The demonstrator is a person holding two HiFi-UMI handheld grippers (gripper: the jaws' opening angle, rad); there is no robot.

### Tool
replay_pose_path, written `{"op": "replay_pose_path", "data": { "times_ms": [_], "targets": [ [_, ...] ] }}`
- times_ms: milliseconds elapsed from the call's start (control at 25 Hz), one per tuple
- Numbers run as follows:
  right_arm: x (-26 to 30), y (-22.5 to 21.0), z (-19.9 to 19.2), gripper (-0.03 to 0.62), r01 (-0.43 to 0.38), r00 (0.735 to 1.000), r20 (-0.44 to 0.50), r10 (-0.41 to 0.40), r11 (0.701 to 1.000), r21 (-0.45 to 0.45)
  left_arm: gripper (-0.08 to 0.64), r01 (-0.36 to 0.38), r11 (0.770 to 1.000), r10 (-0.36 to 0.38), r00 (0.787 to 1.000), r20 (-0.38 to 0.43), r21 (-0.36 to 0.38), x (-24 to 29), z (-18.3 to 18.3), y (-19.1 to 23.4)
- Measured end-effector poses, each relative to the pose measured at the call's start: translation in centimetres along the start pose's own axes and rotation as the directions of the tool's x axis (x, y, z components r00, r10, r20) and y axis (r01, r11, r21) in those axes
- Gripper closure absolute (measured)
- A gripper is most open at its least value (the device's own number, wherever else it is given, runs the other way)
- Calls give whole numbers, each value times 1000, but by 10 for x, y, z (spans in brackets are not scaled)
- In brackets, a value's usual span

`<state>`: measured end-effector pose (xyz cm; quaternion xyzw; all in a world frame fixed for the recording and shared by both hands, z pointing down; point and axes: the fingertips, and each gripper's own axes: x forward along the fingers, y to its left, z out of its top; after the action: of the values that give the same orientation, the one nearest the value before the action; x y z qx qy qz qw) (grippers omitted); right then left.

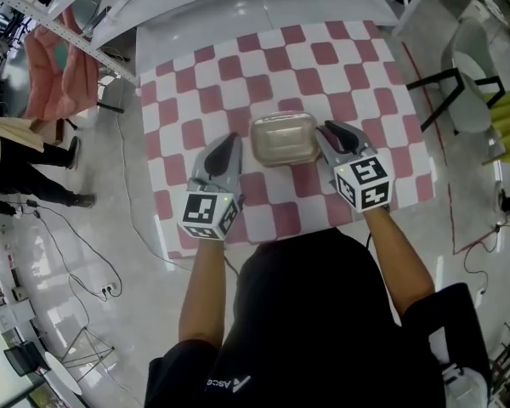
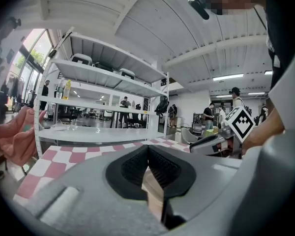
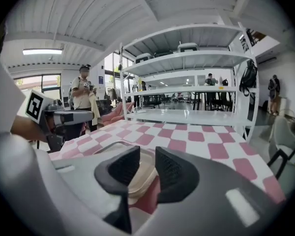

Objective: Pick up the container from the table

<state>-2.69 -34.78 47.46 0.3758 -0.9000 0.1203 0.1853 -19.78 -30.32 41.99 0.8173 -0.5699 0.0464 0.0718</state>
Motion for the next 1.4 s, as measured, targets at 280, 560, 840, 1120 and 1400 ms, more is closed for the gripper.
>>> {"op": "replay_pose_path", "data": {
  "times_ms": [280, 560, 840, 1120, 1400],
  "targets": [
    [26, -16, -37, 459, -31, 991, -117, 58, 975, 220, 549, -26, 999, 25, 999, -37, -19, 5, -15, 6],
    [34, -19, -48, 465, -55, 984, -139, 109, 937, 344, 549, -33, 999, 31, 998, -57, -27, 10, -23, 10],
    [36, -19, -50, 506, -49, 985, -130, 114, 906, 419, 549, -31, 999, 29, 997, -66, -37, 14, -29, 12],
    [35, -23, -51, 534, -11, 989, -128, 78, 889, 459, 549, -19, 998, 11, 992, -124, -67, 19, -45, 9],
    [32, -33, -54, 565, 24, 990, -134, 47, 873, 488, 546, -4, 987, -21, 988, -152, -161, 21, -52, 4]
  ]
}}
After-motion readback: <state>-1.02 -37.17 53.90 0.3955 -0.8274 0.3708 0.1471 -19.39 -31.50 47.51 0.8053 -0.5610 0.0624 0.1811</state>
